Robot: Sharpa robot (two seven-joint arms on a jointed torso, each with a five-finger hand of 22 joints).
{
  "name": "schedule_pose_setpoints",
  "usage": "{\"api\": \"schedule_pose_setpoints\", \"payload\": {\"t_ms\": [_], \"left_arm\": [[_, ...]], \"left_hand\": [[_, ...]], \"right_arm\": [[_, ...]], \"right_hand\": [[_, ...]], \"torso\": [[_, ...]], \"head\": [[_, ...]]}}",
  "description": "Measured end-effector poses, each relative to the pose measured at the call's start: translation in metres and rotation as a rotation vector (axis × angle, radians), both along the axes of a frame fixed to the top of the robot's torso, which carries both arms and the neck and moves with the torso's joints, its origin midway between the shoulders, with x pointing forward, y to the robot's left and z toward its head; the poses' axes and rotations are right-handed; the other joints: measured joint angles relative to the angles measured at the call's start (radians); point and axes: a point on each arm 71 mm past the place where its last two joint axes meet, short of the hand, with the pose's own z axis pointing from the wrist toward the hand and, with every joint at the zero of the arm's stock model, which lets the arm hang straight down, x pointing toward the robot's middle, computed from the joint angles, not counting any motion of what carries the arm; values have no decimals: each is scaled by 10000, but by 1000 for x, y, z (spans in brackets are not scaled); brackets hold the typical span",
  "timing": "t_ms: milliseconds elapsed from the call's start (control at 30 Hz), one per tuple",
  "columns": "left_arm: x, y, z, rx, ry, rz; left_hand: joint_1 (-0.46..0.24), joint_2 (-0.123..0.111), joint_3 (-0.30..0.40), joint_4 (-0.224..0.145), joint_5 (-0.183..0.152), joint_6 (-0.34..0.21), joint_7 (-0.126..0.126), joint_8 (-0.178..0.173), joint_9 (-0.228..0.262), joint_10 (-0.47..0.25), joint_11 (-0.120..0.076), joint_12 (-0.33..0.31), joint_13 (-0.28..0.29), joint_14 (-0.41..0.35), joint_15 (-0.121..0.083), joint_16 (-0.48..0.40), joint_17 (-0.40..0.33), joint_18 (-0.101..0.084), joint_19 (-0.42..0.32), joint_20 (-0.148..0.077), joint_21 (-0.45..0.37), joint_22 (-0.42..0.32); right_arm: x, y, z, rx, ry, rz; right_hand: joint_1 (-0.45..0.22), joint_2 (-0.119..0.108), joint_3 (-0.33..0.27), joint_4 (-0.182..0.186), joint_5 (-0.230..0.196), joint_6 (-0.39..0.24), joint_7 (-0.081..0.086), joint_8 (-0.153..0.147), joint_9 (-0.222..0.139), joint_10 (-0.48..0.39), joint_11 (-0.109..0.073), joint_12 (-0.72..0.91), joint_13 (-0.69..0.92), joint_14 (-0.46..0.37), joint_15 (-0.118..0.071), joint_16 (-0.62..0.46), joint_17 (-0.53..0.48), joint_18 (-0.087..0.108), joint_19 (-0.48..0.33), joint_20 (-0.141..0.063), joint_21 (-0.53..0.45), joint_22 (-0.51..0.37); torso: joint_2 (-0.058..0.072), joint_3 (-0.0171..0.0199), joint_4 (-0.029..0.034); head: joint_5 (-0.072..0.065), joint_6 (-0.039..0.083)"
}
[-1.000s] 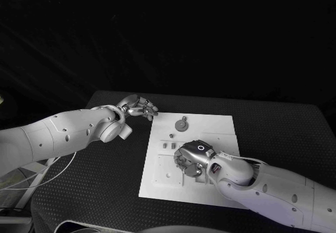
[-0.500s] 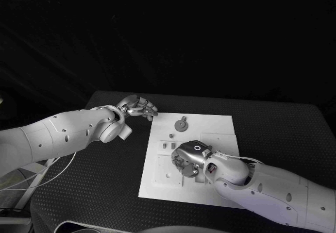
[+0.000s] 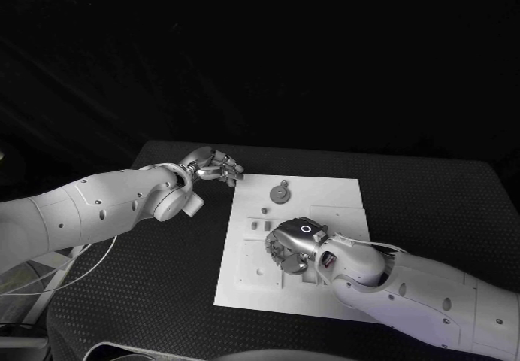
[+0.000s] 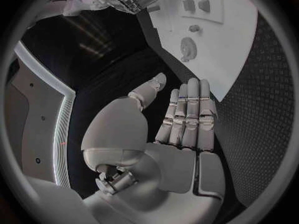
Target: Assemble the parts on the task board
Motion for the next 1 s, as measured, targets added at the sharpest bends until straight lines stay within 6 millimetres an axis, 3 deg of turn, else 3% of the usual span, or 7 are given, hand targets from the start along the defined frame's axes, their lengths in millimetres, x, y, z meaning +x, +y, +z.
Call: {"api": "schedule_pose_setpoints", "payload": {"t_ms": [233, 400, 633, 1000], "left_arm": [[0, 0, 0, 4, -1, 10], [0, 1, 0, 5, -2, 14], [0, 1, 0, 7, -6, 20], [1, 3, 0, 37, -20, 85]], "left_hand": [[0, 0, 0, 0, 0, 0, 1, 0, 0, 0, 0, 0, 0, 0, 0, -39, 9, 0, 0, 0, 0, -9], [0, 0, 0, 0, 0, 1, 1, 0, 0, 0, 0, 39, 1, 0, 0, -39, 8, 0, 0, 0, 0, -9], [0, 0, 0, 0, 0, 1, 1, 0, 0, 0, 0, 39, 1, 0, 0, -39, 17, -1, 0, 0, 0, -8], [0, 0, 0, 0, 0, 1, 1, 0, 0, 0, 0, 39, 2, 0, 0, -39, 25, -2, 0, 0, 0, -17]], "right_arm": [[0, -2, 0, 200, 134, -30], [1, -7, 0, 320, 159, -133], [-2, -14, 4, 667, 116, -240], [16, -36, 62, 1807, -697, -679]], "right_hand": [[-325, -483, -602, -13, 0, -1097, 522, -617, -343, -1184, 366, -236, -299, -465, 455, 1, -9, 5, -358, 182, -96, 0], [-293, -557, -757, 40, 0, -1282, 534, -652, -420, -1690, 595, -268, -464, -625, 588, 1, -19, -1, -466, 290, -153, 0], [-295, -635, -784, 66, 0, -1282, 534, -652, -432, -1732, 633, -263, -464, -651, 615, 55, -22, -3, -482, 307, -153, 0], [-294, -636, -824, 107, 0, -1234, 572, -651, -472, -1600, 507, -148, -467, -473, 585, 262, -75, -7, -380, 215, -92, 0]], "torso": [[-3, 6, 0], [-2, 12, -1], [-2, 12, 0], [-7, 12, -1]], "head": [[-7, 14], [-21, 31], [-48, 48], [-165, 222]]}}
